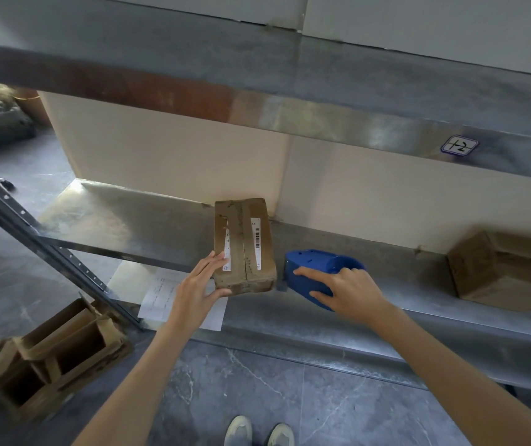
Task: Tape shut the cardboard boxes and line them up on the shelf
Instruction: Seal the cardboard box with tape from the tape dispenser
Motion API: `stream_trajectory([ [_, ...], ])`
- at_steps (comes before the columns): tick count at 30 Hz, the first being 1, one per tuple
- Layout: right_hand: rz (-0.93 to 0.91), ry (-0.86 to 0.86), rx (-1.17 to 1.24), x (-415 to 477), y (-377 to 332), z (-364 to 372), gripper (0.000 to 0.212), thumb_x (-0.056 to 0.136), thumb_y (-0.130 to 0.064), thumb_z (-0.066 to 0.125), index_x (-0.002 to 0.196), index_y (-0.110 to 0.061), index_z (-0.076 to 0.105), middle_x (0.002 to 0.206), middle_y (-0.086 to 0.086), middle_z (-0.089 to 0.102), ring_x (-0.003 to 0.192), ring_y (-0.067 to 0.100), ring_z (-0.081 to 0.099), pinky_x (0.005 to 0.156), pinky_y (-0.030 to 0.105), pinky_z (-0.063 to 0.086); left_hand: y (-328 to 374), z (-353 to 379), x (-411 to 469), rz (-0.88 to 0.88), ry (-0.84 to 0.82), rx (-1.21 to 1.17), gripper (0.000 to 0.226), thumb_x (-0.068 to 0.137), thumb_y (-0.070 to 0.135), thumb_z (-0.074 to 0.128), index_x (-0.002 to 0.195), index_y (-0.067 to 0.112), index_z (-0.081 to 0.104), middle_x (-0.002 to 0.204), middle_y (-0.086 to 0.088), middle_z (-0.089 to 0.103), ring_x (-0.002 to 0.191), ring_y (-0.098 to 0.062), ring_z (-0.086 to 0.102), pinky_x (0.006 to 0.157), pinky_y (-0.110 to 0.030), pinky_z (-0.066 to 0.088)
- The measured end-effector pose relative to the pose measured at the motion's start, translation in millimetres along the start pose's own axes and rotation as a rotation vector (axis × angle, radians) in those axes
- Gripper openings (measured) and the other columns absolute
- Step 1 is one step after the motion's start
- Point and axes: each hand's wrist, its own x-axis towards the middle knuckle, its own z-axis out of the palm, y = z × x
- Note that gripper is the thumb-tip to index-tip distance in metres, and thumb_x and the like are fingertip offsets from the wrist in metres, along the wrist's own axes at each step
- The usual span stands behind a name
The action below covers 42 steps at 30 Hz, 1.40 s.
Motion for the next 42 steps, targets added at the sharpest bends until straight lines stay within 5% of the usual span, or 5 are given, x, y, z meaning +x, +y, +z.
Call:
stream_trajectory([
  [10, 0.024, 0.235, -0.059, 11.5, -34.7, 19.9, 0.054, 0.068, -0.025, 0.088, 0.119, -0.023, 0.071, 0.04, 0.005, 0.042, 0.027, 0.019, 0.038, 0.03, 0.023, 0.026, 3.0, 0.1, -0.7, -0.004, 0.011, -0.014, 0.069, 0.072, 0.021, 0.086, 0.134, 0.022, 0.057, 0.14, 0.015, 0.047, 0.128, 0.003, 0.04, 0.101, -0.028, 0.04],
  [17, 0.299, 0.061, 0.197, 40.9, -5.6, 30.1, 0.058, 0.099, -0.043, 0.049, 0.152, -0.037, 0.024, 0.07, 0.001, 0.061, 0.049, 0.013, 0.051, 0.04, 0.021, 0.026, 7.5, -5.8, 1.5, -0.003, 0.01, 0.013, 0.067, 0.073, 0.028, 0.085, 0.134, 0.022, 0.058, 0.141, 0.008, 0.054, 0.13, 0.008, 0.035, 0.099, -0.022, 0.04],
  [24, 0.406, -0.055, 0.465, 58.6, 30.9, 39.2, 0.066, 0.099, -0.025, 0.049, 0.153, -0.038, 0.015, 0.056, -0.005, 0.046, 0.044, 0.013, 0.045, 0.038, 0.02, 0.024, 11.3, -5.6, 1.0, -0.012, 0.01, -0.005, 0.067, 0.072, 0.022, 0.086, 0.133, 0.018, 0.06, 0.141, 0.003, 0.056, 0.132, -0.01, 0.049, 0.103, -0.032, 0.048],
  [31, 0.364, -0.035, 0.677, 64.1, 42.5, 40.8, 0.076, 0.097, -0.02, 0.054, 0.152, -0.045, 0.008, 0.118, 0.03, 0.06, 0.09, 0.046, 0.062, 0.077, 0.053, 0.053, 11.2, -5.6, 0.4, -0.032, 0.018, 0.009, 0.069, 0.072, 0.024, 0.087, 0.134, 0.02, 0.059, 0.142, 0.006, 0.055, 0.13, 0.003, 0.04, 0.103, -0.027, 0.044],
  [42, 0.423, 0.083, 0.671, 54.4, 43.9, 46.5, 0.08, 0.09, -0.031, 0.065, 0.151, -0.04, 0.014, 0.126, 0.008, 0.058, 0.096, 0.027, 0.059, 0.074, 0.034, 0.048, 13.6, -9.1, 0.6, -0.052, -0.032, 0.012, 0.068, 0.076, 0.024, 0.085, 0.137, 0.026, 0.055, 0.143, 0.016, 0.048, 0.133, 0.008, 0.035, 0.103, -0.028, 0.044],
])
